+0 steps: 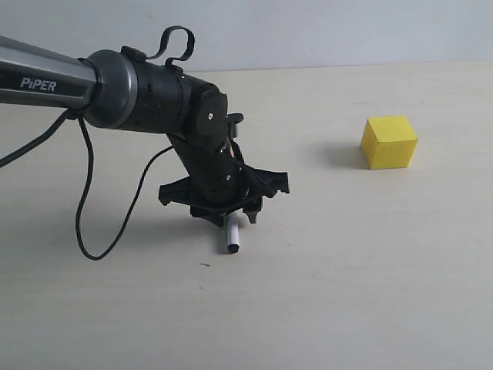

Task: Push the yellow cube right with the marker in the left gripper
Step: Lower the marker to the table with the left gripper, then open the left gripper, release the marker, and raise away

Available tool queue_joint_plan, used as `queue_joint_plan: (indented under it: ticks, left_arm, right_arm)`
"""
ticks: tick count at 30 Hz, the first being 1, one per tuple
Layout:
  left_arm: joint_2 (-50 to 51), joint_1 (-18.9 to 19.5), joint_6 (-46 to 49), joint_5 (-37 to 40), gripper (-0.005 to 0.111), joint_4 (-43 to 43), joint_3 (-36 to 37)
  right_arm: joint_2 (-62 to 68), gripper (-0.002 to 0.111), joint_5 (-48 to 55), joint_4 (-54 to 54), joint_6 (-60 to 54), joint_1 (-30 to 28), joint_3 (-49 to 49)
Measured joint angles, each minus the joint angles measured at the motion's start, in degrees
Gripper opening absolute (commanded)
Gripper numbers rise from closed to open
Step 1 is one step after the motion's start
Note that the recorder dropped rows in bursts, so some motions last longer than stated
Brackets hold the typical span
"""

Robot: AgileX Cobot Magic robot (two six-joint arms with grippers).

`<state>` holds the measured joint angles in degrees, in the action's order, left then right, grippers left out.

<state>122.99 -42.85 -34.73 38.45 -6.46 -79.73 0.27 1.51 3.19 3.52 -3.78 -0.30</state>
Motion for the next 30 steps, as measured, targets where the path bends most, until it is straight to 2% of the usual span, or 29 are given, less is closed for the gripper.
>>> queue_joint_plan:
  ticks: [9,14,15,16,18,21,23,26,30]
  left_arm:
    - [-0.8,0.0,0.2,0.4,0.05,0.1,0.0]
    - [-4.6,0.2,1.0,4.6,0.049,1.2,-2.5]
    - [-6.3,0.5,1.6,7.3,0.045,1.8,-4.3]
    - [-7.2,0.5,2.2,9.1,0.027,2.1,-5.5]
    - [-9.9,0.5,5.5,13.8,0.002,3.3,-9.0]
    - [-16.9,-0.4,12.9,16.5,0.001,7.0,-10.0]
    - [-21.6,-2.5,16.3,13.2,0.001,8.4,-6.9]
    - [-30.9,-6.3,17.8,1.9,0.001,10.8,4.0]
    - [-43.8,-7.7,18.0,-7.8,0.001,11.5,15.9]
  right_arm:
    - [0.0,0.0,0.0,0.0,0.0,0.0,0.0]
    - [0.0,0.0,0.0,0.0,0.0,0.0,0.0]
    - [0.0,0.0,0.0,0.0,0.0,0.0,0.0]
    - [0.0,0.0,0.0,0.0,0.0,0.0,0.0]
    - [0.0,0.0,0.0,0.0,0.0,0.0,0.0]
    - [0.0,0.0,0.0,0.0,0.0,0.0,0.0]
    - [0.0,0.0,0.0,0.0,0.0,0.0,0.0]
    - [0.0,0.0,0.0,0.0,0.0,0.0,0.0]
    - [0.0,0.0,0.0,0.0,0.0,0.0,0.0]
